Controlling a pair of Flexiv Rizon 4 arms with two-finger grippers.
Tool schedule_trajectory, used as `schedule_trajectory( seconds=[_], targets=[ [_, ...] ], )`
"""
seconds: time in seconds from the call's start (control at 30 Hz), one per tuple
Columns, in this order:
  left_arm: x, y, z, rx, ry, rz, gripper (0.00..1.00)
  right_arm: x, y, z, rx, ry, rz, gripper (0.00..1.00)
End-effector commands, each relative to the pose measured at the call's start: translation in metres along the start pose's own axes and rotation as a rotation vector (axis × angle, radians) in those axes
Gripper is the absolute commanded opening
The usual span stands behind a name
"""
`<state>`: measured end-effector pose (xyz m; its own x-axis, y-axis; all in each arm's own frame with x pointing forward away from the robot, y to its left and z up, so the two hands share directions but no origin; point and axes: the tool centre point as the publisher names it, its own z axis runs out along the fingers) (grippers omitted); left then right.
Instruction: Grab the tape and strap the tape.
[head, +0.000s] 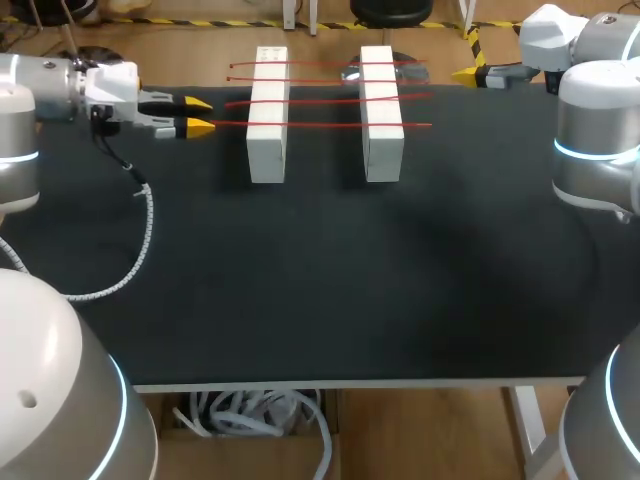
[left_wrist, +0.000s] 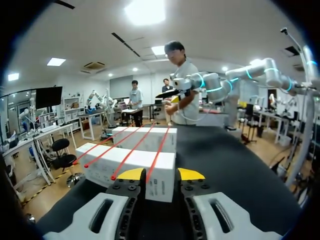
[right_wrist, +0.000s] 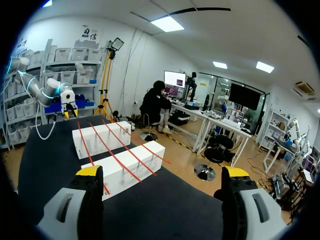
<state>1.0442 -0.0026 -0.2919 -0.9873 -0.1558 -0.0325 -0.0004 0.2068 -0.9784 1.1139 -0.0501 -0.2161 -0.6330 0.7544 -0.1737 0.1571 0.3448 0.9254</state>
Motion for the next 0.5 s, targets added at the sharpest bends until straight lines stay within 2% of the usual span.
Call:
schedule_trajectory(
  seconds=[0.03,0.37,0.5],
  targets=[
    [-0.003,0.004,0.004,0.007,0.012,0.001,0.31,0.000,0.000,0.000,0.000,0.000,0.000,1.00],
    [-0.007,0.005,0.014,0.015,0.029,0.007,0.34,0.000,0.000,0.000,0.000,0.000,0.000,1.00],
    [-0.012,0.003,0.017,0.019,0.030,-0.023,0.34,0.000,0.000,0.000,0.000,0.000,0.000,1.00]
  ],
)
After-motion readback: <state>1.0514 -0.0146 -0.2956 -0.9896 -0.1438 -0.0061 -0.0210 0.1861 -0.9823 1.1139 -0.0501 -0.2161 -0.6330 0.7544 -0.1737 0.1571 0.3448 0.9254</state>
